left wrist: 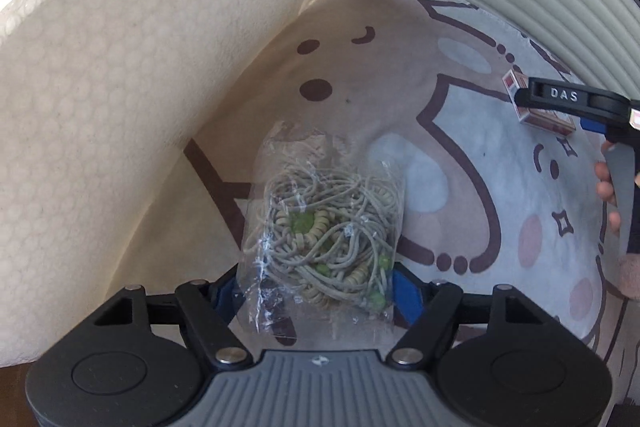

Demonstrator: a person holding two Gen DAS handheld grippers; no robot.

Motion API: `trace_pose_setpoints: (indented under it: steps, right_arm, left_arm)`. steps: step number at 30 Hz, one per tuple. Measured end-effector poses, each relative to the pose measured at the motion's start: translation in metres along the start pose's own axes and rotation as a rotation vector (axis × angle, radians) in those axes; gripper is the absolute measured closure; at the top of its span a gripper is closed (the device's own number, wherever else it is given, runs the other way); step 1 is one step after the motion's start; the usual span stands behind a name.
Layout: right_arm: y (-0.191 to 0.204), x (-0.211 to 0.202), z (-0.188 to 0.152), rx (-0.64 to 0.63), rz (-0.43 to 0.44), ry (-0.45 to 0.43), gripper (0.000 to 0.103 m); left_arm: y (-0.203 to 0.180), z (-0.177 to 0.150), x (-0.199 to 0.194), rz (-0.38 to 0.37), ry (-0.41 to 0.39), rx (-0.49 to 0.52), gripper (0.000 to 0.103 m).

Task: Organize objects
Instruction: 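Close the left gripper on the cord bag while the right gripper grasps the card box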

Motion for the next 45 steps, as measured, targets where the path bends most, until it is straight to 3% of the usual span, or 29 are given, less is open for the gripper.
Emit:
trace_pose_setpoints:
  steps: [4,5,6,12,22,30,37,45]
  right_arm:
    - [-0.004,0.01,0.001,0.022,-0.01,0.021,0.001]
    - [-0.006,0.011,0.001,0.029,0.009,0.029,0.009]
    - [-0.006,0.011,0.0,0.031,0.038,0.033,0.013]
    - [-0.003,0.001,-0.016,0.005,0.036,0.027,0.013]
    - [-0.018,-0.033,-0.087,0.03,0.117,0.028,0.013]
    - [-0.008,-0.055,-0.129,-0.022,0.137,0.11,0.013]
    - [-0.002,-0.043,-0.114,-0.026,0.124,0.167,0.008]
    - [-0.002,-0.047,-0.116,-0.021,0.109,0.166,0.013]
  left_arm:
    - [-0.004,-0.004,-0.002,0.007,-0.016,0.05,0.012]
    - [-0.005,-0.004,-0.003,0.02,-0.032,0.063,0.009]
    - [-0.006,-0.002,-0.004,0.031,-0.046,0.076,0.009]
    - [-0.013,0.007,0.005,0.06,-0.063,0.129,0.005]
    - [-0.013,0.013,0.022,0.107,-0.049,0.158,0.005]
    - [-0.008,0.013,0.023,0.073,-0.015,0.14,0.006]
    - [-0.009,0.012,0.021,0.07,-0.007,0.154,0.013]
    - [-0.011,0.01,0.014,0.078,-0.025,0.152,0.03]
Point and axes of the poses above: each gripper's, at about its wrist camera, not at the fingertips, and x roughly the way its jaws point, y to its left, z to its top, the point moved 3 cm from there along x, roughly the way its jaws point, and after that the axes turned 12 degrees about y, right-handed, at the moved point
